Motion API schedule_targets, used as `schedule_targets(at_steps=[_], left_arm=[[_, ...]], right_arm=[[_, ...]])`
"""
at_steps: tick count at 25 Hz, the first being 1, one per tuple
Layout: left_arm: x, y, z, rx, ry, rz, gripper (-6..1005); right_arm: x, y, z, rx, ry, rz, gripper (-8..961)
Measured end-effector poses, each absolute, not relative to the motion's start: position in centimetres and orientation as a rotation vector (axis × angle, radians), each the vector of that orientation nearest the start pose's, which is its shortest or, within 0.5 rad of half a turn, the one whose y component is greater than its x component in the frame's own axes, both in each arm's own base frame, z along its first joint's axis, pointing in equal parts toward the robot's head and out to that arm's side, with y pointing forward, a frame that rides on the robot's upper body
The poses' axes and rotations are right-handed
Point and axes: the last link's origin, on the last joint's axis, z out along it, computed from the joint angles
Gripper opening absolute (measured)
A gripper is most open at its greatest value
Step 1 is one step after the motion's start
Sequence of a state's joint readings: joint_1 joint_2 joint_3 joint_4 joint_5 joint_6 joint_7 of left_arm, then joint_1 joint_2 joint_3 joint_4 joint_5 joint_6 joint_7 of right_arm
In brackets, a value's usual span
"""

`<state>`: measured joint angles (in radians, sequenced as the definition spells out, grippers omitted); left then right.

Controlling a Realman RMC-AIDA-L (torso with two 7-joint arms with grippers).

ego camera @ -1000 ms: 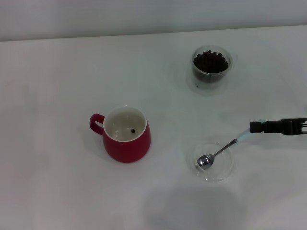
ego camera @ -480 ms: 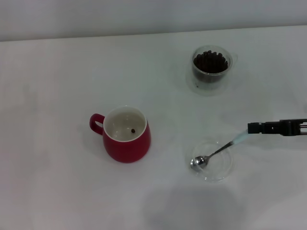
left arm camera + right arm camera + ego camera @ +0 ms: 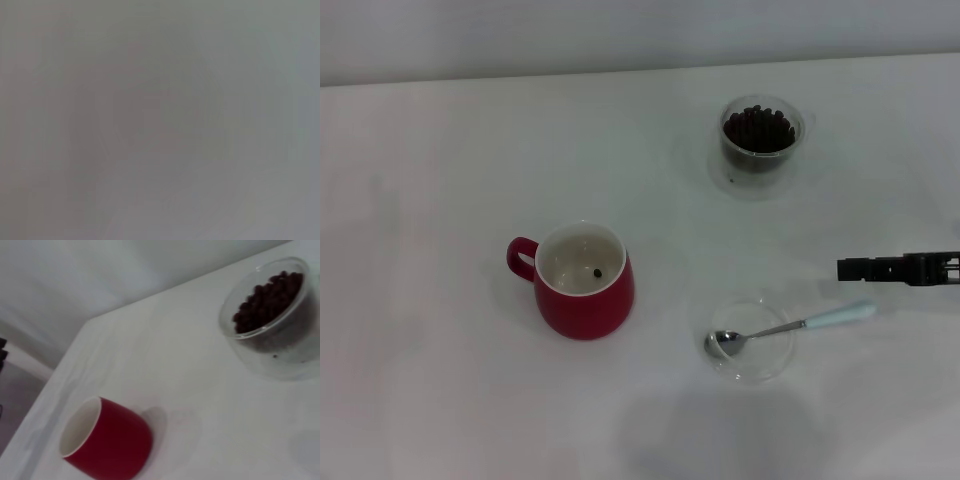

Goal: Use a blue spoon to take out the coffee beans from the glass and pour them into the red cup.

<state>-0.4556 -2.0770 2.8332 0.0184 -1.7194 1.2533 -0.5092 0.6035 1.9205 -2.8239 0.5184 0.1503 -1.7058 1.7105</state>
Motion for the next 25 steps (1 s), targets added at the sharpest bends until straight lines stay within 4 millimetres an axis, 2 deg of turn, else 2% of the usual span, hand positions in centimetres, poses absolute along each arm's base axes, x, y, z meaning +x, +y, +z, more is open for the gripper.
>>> schedule_targets(at_steps=[7, 9, 12, 15, 17, 18, 19, 20, 21, 25], left_arm=[[-37.3, 31.8, 4.2, -1.164, -0.815, -0.923, 711], [-37.4, 31.7, 4.2, -1.163, -0.815, -0.92, 711], [-37.4, 31.7, 4.2, -1.163, -0.815, -0.918, 711], [-37.4, 31.7, 4.2, -1.162, -0.816, -0.919, 711], [-37.4, 31.7, 4.1, -1.163, -0.818, -0.922, 712], [-37.4, 31.7, 4.1, -1.163, -0.819, -0.923, 712], [-37.3, 31.7, 4.1, -1.162, -0.82, -0.926, 712], [-37.3, 31.7, 4.1, -1.162, -0.821, -0.927, 712], [-37.4, 31.7, 4.1, -1.16, -0.823, -0.928, 712], [-37.3, 31.6, 3.8, -1.159, -0.836, -0.934, 712]], right_arm=[[36.4, 29.2, 6.1, -2.284, 1.57, 0.585, 297], [36.2, 29.8, 6.9, -2.252, 1.496, 0.656, 381], [35.5, 30.9, 8.1, -2.186, 1.311, 0.815, 507], [35.2, 31.9, 9.1, -2.058, 1.105, 0.945, 730], [35.5, 32.7, 9.5, -1.919, 1.025, 0.994, 766], [35.8, 33.4, 9.8, -1.766, 0.921, 1.023, 784], [35.8, 33.4, 9.8, -1.766, 0.921, 1.023, 802], [36.0, 33.7, 9.8, -1.66, 0.801, 1.007, 820], [36.0, 33.7, 9.8, -1.66, 0.801, 1.007, 819], [36.1, 33.9, 8.7, -1.549, 0.584, 0.867, 816]])
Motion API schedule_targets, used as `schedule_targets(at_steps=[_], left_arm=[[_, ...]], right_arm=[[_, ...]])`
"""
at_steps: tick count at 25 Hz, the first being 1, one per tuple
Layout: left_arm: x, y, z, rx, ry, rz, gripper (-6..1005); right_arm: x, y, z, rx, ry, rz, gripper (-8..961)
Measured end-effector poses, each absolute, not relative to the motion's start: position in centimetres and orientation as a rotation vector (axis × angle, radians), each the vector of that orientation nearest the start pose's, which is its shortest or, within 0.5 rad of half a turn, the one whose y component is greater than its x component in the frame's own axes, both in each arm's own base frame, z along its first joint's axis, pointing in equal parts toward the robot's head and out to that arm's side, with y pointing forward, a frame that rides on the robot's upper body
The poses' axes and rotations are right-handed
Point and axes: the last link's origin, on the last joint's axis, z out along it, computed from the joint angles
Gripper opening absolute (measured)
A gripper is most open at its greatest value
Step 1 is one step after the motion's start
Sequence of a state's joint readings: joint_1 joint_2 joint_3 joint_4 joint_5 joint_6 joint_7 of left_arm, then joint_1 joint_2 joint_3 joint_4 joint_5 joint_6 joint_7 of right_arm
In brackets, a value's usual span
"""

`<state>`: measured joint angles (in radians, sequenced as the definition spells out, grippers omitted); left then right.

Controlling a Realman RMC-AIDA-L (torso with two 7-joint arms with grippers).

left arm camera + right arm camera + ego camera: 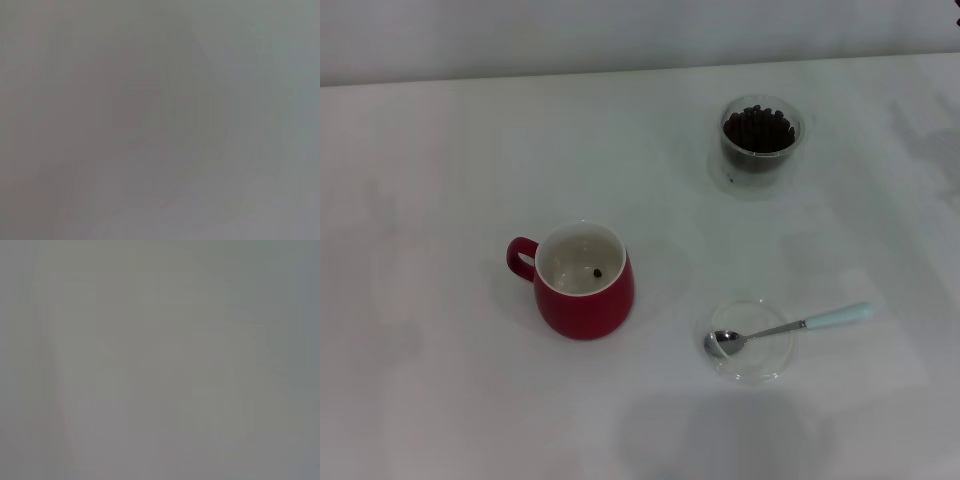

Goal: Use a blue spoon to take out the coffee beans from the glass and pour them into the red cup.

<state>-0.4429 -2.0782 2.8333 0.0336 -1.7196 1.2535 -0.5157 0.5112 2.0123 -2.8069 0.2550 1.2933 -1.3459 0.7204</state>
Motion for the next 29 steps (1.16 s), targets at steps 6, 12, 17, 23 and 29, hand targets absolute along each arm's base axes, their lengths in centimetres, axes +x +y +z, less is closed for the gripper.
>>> schedule_targets(at_steps=[6, 12, 17, 23, 29], left_arm=[[-37.2, 31.4, 3.3, -1.173, -0.846, -0.934, 712], [-37.1, 31.7, 2.7, -1.225, -0.852, -0.909, 714], [-36.8, 31.5, 2.1, -1.261, -0.794, -0.835, 716], [-36.2, 31.6, 1.3, -1.304, -0.731, -0.761, 719], [-35.5, 31.7, 0.4, -1.306, -0.769, -0.8, 720]], right_arm=[[36.7, 35.2, 8.0, -1.386, 0.496, 0.65, 815], [36.1, 36.4, 7.9, -1.381, 0.467, 0.601, 815], [36.0, 36.8, 7.6, -1.397, 0.441, 0.548, 815], [35.6, 37.4, 7.3, -1.408, 0.447, 0.542, 815], [35.6, 37.5, 7.5, -1.397, 0.441, 0.534, 815]])
